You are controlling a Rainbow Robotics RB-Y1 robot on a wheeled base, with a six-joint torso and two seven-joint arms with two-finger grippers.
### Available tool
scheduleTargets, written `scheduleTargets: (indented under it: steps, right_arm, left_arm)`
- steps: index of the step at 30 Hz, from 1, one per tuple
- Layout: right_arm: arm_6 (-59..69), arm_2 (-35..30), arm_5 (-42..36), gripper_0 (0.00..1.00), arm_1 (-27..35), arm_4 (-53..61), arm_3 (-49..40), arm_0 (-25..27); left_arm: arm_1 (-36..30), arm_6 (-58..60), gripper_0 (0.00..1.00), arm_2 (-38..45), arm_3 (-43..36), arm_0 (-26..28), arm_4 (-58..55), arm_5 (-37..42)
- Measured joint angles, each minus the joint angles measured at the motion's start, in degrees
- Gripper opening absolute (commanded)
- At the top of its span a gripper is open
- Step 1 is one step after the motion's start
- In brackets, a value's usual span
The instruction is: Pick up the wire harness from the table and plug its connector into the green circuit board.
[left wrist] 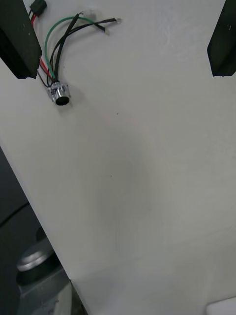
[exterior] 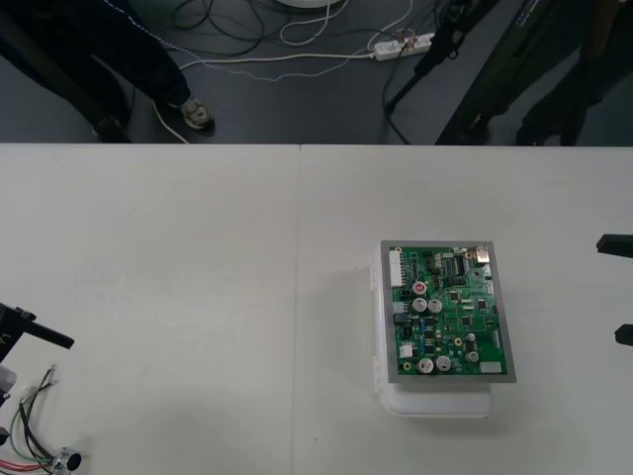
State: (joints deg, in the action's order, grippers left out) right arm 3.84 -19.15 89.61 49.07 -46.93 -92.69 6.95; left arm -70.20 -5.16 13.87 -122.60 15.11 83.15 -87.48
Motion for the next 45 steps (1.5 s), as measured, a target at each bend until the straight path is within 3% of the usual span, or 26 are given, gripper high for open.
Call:
scheduleTargets:
  steps: [9,20,29,39,45]
  right_arm:
    - [0.00,1.65,0.00,1.00,-1.18,-0.58,3.32,-4.67]
    - [-0.06,7.07,0.00,1.00,-1.23,-0.48,3.34,-8.76]
    - [-3.68,14.28,0.00,1.00,-1.18,1.02,3.35,-10.70]
    - [-14.30,18.14,0.00,1.00,0.95,1.01,3.36,-11.15]
    - [-14.42,18.18,0.00,1.00,1.30,-0.48,3.40,-11.14]
  left_arm:
    - [-3.27,-16.88,1.00,0.18,-5.45,5.34,9.63,3.66]
    - [-5.68,-22.31,1.00,0.21,-12.63,13.50,20.73,12.01]
    - [-9.30,-46.78,1.00,0.07,-16.29,20.97,29.00,21.72]
    - [-13.07,-51.96,1.00,-7.40,-16.50,21.77,37.67,30.17]
    - [-14.27,-69.01,1.00,-13.62,-16.51,21.77,43.53,34.39]
